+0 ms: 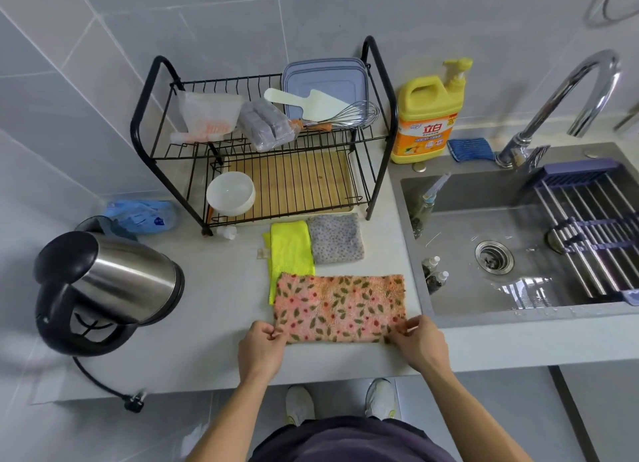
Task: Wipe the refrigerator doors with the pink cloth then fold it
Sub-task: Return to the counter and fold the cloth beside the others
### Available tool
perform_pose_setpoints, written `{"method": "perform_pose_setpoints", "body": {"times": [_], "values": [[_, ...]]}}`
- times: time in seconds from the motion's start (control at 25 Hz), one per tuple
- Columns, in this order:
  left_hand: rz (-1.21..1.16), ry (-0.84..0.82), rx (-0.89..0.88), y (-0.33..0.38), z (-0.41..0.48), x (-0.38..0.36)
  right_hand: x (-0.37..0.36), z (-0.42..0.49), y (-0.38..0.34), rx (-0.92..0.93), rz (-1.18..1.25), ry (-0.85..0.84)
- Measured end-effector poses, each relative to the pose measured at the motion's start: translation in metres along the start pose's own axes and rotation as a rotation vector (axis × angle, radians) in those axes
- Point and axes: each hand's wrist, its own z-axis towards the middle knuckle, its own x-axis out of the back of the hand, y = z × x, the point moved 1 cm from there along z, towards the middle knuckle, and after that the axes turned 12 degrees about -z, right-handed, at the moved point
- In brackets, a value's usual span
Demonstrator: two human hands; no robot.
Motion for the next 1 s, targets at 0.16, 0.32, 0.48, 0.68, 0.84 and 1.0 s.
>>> {"method": "perform_pose_setpoints", "body": {"times": [0.16,0.32,0.48,0.68,0.84,1.0], "values": [[0.051,-0.043,0.053,-0.004,-0.005,0.005,0.012,0.002,-0.002,-0.07,0.025,-0.077],[-0.085,0.006,-0.187,0.0,-0.016,0.0,0.021,-0.011,-0.017,-0.014,0.173,-0.116],[-0.285,-0.2,-0.266,0.018,-0.022,-0.004,0.014,-0.044,-0.056,0.32,0.242,0.032],[-1.008,-0.532,0.149,0.023,-0.025,-0.015,-0.039,-0.085,-0.102,0.951,-0.043,-0.074],[-0.863,-0.461,0.088,0.005,-0.019,-0.008,-0.067,-0.084,-0.087,0.906,-0.203,-0.053],[-0.803,-0.379,0.018,-0.002,-0.016,-0.002,-0.069,-0.064,-0.071,0.811,-0.288,0.07]]}}
